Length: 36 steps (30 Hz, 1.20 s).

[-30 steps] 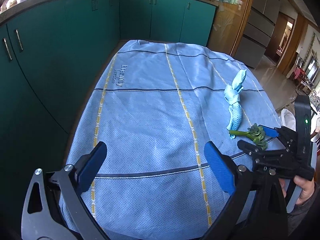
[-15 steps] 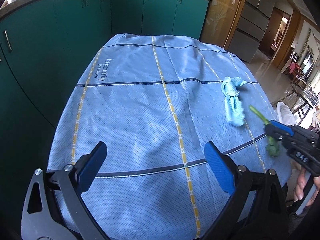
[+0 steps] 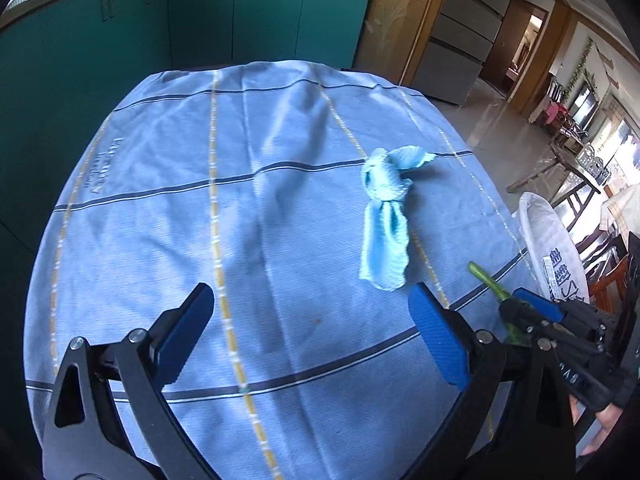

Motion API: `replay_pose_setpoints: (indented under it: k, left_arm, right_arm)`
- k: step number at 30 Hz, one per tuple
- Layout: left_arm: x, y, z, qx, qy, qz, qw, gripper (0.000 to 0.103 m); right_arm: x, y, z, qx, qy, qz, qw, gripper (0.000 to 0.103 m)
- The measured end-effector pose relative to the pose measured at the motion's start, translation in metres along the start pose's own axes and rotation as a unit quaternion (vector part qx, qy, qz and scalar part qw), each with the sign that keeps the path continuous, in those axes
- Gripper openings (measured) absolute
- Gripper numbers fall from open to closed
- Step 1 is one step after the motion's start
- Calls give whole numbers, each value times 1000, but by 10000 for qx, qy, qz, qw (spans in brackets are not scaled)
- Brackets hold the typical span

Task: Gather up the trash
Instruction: 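Grasp the green leafy vegetable on the cloth with the right tool, then grasp the blue cloth rag with the left tool while the right tool holds the vegetable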

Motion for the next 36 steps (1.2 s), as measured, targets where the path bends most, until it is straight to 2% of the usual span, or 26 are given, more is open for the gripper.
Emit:
replay_pose_setpoints:
  k: [3,7,9,10,17,21,23,25,28,34,36]
  left_arm:
    - [-7,-1,10,-6,71,-70,9999,98]
    - [-12,-5,16,-34,49,-96,9999,98]
    - [-12,-7,14,-15,7,-82,10000,98]
    - [-13,-8,13,4,-1,-73,10000,98]
    - [-27,-24,16,316,214,-160,9991,98]
    - [-36,-30,33,130,142,-150,9997,98]
    - [-39,-33,41,-10,-29,-96,9999,98]
    - [-42,-34,50,-275,-348,-31,9990,98]
    - [-48,-35,60,-606,-588,-14,9964,98]
    - [-64,-33,66,-769,-628,-194,9949,97]
    - [-68,-33,67,-788,-600,-226,9948,92]
  right_arm:
    - [-5,2,-1,48,-31,17,10000,40]
    - [-9,2,-4,141,-12,42,9999,41]
    - [-8,3,-8,199,-122,62,9997,33]
    - [-7,2,-8,204,-142,93,9996,21]
    - [-1,3,5,-59,-81,123,9999,21]
    - [1,5,14,-127,53,150,9998,34]
    - [2,6,19,-138,177,187,9996,47]
    - [4,7,22,-143,209,224,9994,50]
    - [5,8,28,-190,200,228,9994,55]
    - [3,8,30,-171,168,257,9994,61]
    - [2,9,29,-134,145,257,9995,61]
Point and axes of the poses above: each gripper's, at about its wrist camera, not at the fingertips, and x roughly against the way its jaws point, z to its right, y to its underside, the point moved 9 cm from there along -x, roughly the way its jaws point, and after that the axes turned 4 degrees about -z, right-handed, at the moved point
